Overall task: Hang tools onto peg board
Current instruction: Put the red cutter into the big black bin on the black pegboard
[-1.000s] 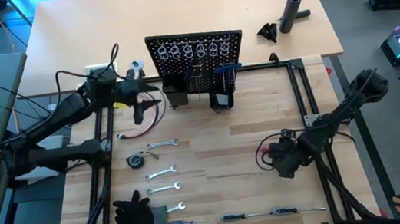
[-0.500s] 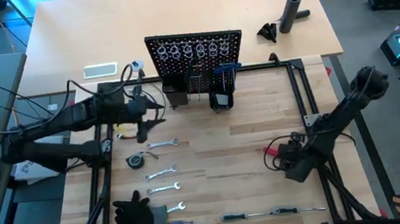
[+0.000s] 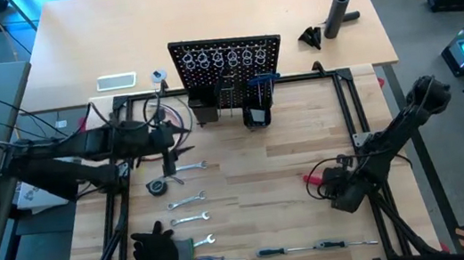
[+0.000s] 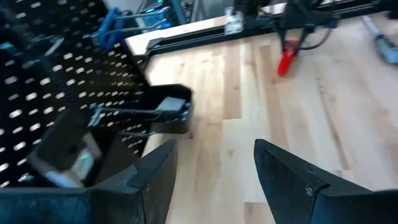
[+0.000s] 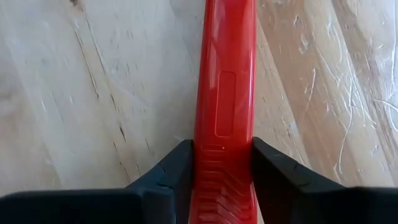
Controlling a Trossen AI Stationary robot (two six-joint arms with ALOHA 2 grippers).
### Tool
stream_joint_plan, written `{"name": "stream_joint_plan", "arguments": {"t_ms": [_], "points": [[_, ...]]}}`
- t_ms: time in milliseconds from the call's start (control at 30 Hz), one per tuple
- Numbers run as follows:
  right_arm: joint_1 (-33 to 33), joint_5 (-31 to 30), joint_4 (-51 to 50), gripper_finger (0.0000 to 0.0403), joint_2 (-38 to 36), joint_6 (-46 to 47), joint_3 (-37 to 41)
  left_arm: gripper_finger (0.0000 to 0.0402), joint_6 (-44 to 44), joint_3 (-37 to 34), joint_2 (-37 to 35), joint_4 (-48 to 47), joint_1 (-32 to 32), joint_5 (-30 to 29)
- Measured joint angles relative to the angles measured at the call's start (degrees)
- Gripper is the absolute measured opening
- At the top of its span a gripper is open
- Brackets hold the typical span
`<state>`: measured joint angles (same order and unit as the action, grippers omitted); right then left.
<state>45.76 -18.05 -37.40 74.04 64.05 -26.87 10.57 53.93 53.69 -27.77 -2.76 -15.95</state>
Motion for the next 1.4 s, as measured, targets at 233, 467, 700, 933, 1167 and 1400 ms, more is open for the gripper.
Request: {"name": "stream_joint_plan", "arguments": {"t_ms": [233, 467, 700, 933, 1167, 1400], "points": [[-0.1, -4.2, 4.2, 0.0122, 0.1, 0.0, 0.2, 0.0207, 0.0, 0.0, 2.7, 2.9, -7.7, -0.1], [-1.3, -9.1, 15.9, 0.0123, 0.2, -4.3, 0.2, 0.0207, 1.7, 0.0, 7.2, 9.2, -14.5, -1.3], [-5.6, -11.6, 31.6, 0.0123, 0.2, -17.9, 0.2, 0.0207, 4.9, 0.0, 13.0, 16.9, -18.3, -1.6], [-10.9, -8.8, 46.6, 0.0123, 0.1, -31.3, 0.1, 0.0207, 5.9, 0.0, 18.4, 19.9, -19.7, -3.0], [-17.6, 0.3, 57.6, 0.0123, 0.1, -38.7, 0.0, 0.0207, 12.1, 0.0, 26.2, 25.6, -20.4, -3.1], [-22.1, 5.5, 61.8, 0.0123, 0.1, -39.7, 0.0, 0.0207, 20.7, 0.0, 31.6, 35.2, -20.6, -11.1]]}}
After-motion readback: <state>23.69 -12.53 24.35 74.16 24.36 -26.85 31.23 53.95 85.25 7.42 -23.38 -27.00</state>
